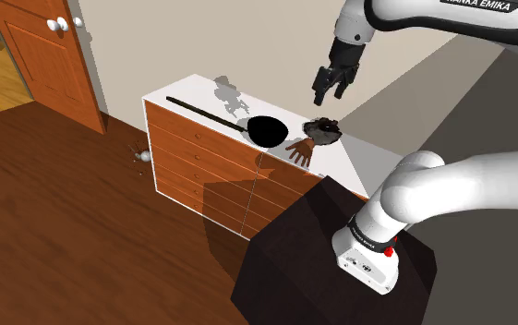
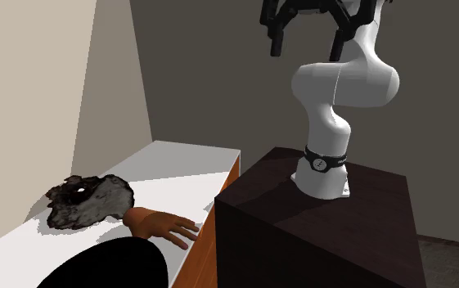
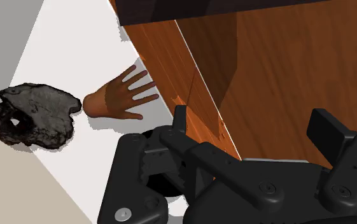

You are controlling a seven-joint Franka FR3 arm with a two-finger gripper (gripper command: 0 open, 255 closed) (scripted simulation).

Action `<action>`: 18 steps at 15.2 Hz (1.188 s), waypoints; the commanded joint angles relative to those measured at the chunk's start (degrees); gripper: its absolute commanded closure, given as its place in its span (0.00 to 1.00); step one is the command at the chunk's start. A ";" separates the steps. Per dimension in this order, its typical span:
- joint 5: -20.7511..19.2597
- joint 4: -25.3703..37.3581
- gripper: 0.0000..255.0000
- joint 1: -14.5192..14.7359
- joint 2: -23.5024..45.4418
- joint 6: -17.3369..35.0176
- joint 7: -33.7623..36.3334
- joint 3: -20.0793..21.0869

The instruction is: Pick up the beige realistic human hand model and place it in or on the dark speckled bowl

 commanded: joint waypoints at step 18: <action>-13.82 -0.72 0.00 1.21 29.34 22.77 -33.77 -15.12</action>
